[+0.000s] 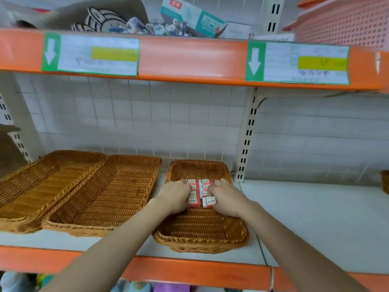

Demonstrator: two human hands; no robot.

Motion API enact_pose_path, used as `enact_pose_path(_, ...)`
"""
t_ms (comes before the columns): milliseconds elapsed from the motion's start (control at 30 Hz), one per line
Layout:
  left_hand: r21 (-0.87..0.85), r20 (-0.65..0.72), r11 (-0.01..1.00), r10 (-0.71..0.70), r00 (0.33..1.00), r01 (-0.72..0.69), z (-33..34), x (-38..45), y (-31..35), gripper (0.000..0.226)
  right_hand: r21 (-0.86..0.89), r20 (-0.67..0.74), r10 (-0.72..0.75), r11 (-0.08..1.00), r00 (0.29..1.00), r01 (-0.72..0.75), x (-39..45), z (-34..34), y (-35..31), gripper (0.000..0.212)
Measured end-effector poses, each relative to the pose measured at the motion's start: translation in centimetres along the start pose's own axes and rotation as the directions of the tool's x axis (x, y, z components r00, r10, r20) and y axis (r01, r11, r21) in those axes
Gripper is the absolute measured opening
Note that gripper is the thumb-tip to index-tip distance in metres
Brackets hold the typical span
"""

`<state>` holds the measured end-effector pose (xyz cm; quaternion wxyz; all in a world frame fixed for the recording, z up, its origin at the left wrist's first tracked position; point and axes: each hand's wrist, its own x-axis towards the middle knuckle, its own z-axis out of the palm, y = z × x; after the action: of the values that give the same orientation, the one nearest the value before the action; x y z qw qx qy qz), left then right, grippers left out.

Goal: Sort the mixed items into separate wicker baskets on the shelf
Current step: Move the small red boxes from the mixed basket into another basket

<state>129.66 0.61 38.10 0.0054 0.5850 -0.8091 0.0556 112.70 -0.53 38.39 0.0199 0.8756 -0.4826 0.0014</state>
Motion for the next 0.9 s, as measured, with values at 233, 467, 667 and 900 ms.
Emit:
enact_pose_path(233,-0.023,-0.005,1.0,-0.008,1.0,0.008,0.2,-0.1,-0.1,0.027,0.029,0.032,0.019,0.999,0.999,-0.02,0.8,0.3,-0.5,0.04)
enact_pose_path(467,-0.031,-0.008,0.999,-0.012,1.0,0.012,0.4,-0.1,0.0,0.028,0.023,0.038,0.049,0.998,0.998,-0.05,1.0,0.7,-0.6,0.053)
enact_pose_path(667,-0.018,0.008,1.0,0.01,1.0,-0.01,0.3,-0.1,0.0,0.03,0.001,0.049,0.037,0.999,0.998,-0.037,0.8,0.5,-0.7,0.035)
enact_pose_path(900,-0.071,0.02,0.997,-0.014,1.0,0.015,0.0,-0.4,0.2,0.045,-0.01,-0.076,0.056,0.998,0.996,-0.057,-0.1,0.1,-0.5,0.04)
